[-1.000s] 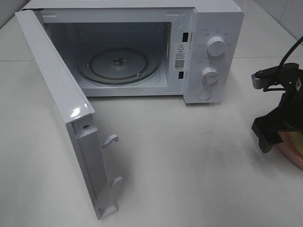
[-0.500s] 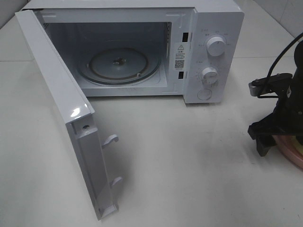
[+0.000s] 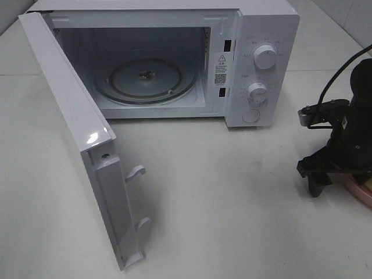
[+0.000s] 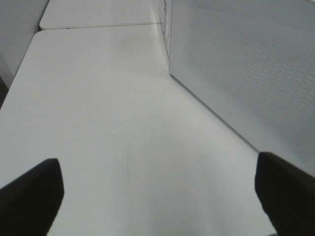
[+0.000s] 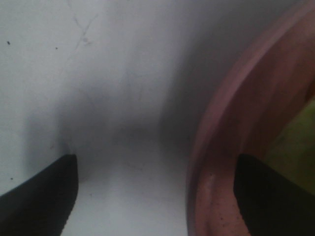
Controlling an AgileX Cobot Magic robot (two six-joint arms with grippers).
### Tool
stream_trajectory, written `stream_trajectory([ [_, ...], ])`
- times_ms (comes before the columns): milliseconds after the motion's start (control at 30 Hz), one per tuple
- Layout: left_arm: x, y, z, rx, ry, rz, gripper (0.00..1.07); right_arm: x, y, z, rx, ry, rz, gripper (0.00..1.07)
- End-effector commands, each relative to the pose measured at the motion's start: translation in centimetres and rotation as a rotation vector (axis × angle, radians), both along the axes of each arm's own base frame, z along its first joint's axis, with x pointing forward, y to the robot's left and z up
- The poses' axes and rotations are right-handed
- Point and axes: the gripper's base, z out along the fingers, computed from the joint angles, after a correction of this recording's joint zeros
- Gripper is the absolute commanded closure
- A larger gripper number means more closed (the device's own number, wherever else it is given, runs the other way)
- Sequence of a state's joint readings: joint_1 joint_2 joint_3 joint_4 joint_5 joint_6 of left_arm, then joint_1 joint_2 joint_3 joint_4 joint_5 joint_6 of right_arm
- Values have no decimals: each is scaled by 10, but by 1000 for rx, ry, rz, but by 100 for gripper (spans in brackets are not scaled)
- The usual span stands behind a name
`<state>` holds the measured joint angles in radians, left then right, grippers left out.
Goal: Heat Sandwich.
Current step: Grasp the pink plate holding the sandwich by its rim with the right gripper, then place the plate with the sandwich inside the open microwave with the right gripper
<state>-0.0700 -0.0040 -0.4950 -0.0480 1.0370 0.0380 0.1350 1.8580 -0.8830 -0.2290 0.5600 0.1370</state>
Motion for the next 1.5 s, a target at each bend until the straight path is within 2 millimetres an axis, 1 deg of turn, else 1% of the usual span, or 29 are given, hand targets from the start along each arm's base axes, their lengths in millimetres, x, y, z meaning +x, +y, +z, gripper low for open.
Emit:
stream_trajectory([
  [33,-4,0,0,1,-33,-2,5,1,-1,-2,2,3,-12,26],
  [67,-4,0,0,1,-33,-2,5,2,-1,-1,2,0,-12,27],
  [133,-4,0,0,1,-33,-2,5,2,-2,0,-1,-1,-9,32],
  [167,-4,0,0,1,-33,-2,5,2,-2,0,-1,-1,-9,32],
  [233,-4,0,0,1,-33,-2,5,2,-2,0,-3,-1,-5,39],
  [267,-4,0,0,1,-33,-2,5,2,-2,0,-6,-1,-2,51],
  [300,-4,0,0,1,-33,-2,5,3,-2,0,-11,-3,-2,60],
  [333,-4,0,0,1,-33,-2,5,3,-2,0,-11,-3,-2,60],
  [367,-4,0,0,1,-33,-2,5,3,-3,0,-19,-5,0,68],
  [400,-4,0,0,1,-33,-2,5,4,-5,0,-43,-15,-5,91],
  [433,-4,0,0,1,-33,-2,5,4,-6,0,-54,-21,-5,100],
  [467,-4,0,0,1,-33,-2,5,4,-6,0,-54,-21,-5,100],
  [500,-4,0,0,1,-33,-2,5,5,-7,1,-67,-26,-5,107],
  [933,-4,0,0,1,-33,-2,5,5,-8,1,-75,-28,-8,107],
  [1333,-4,0,0,1,-33,-2,5,0,-12,3,-124,18,-10,107],
  [1367,-4,0,0,1,-33,-2,5,0,-9,6,-137,13,5,107],
  [1400,-4,0,0,1,-33,-2,5,0,-9,6,-137,13,5,107],
  [1500,-4,0,0,1,-33,-2,5,-1,-8,14,-154,-10,13,107],
])
